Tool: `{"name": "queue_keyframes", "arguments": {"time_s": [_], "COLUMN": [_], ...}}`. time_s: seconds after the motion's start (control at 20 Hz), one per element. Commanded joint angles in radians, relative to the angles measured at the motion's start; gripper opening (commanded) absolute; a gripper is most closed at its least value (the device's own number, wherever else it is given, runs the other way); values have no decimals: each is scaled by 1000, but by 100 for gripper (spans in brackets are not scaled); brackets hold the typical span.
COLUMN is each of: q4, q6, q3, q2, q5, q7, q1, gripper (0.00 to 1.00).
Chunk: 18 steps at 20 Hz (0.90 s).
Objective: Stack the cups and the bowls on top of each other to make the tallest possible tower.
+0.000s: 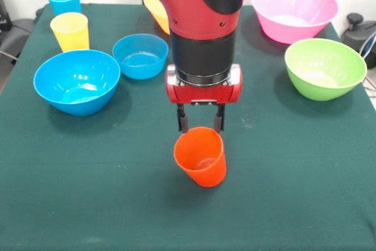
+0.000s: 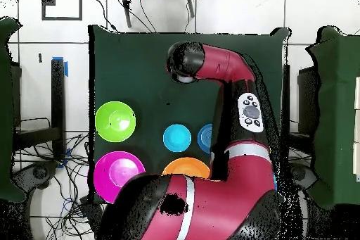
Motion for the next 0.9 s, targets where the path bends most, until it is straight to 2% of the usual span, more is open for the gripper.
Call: {"name": "queue_keyframes", "arguments": {"time_s": [0.05,0.2,0.45,0.7,0.9], "q4": [51,63,29,58,47], "q6": [36,11,33,54,35], "q3": [87,81,82,73,81], "q2": [-3,0,13,-21,0], "q5": [-36,-42,-36,-20,-25], "q7": [-36,-22,-15,15,-3], "q1": [24,31,44,56,46], "gripper": [100,100,100,100,100]}}
